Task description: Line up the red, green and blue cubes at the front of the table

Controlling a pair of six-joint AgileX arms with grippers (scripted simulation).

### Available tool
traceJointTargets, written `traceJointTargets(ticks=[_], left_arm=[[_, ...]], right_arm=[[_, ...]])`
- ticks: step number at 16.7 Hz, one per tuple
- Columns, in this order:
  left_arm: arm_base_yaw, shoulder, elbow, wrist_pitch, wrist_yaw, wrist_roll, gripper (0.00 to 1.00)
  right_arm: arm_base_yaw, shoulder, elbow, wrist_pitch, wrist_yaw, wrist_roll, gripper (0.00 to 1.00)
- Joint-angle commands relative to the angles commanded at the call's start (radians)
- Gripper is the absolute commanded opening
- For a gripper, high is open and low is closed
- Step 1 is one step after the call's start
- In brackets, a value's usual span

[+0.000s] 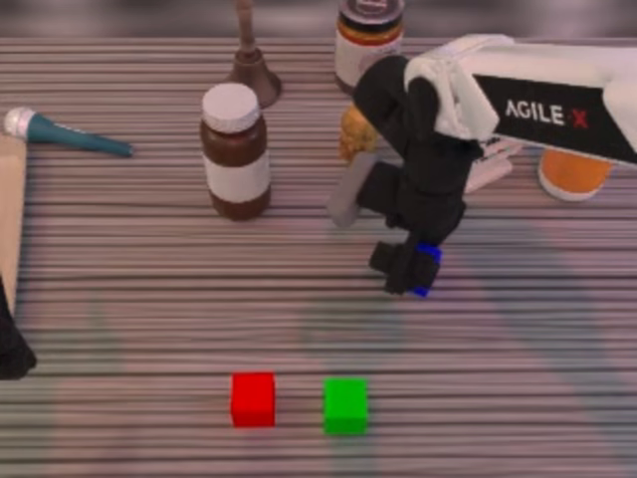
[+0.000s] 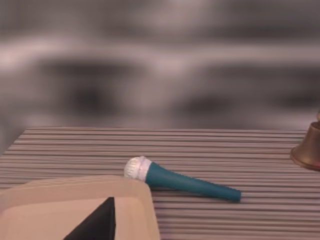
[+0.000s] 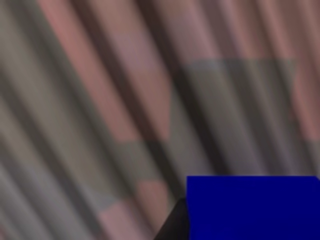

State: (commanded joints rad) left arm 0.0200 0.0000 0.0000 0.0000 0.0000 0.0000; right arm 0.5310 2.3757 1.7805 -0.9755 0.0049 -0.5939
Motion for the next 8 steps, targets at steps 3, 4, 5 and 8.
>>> traceJointTargets(ticks=[3,4,5,8], left_arm=[[0.000,0.000,0.000,0.000,0.000,0.000,1.00],[0.000,0.000,0.000,0.000,0.000,0.000,1.00],[0.000,0.000,0.000,0.000,0.000,0.000,1.00],[0.000,0.000,0.000,0.000,0.000,0.000,1.00]], right_arm=[[0.002,-0.039,0.004,-0.020,-0.016,0.014,0.00],[0.002,-0.039,0.007,-0.023,-0.016,0.014,0.00],[0.003,-0.042,0.018,-0.037,-0.016,0.014,0.00],[0.008,-0.060,0.083,-0.124,-0.017,0.011,0.00]])
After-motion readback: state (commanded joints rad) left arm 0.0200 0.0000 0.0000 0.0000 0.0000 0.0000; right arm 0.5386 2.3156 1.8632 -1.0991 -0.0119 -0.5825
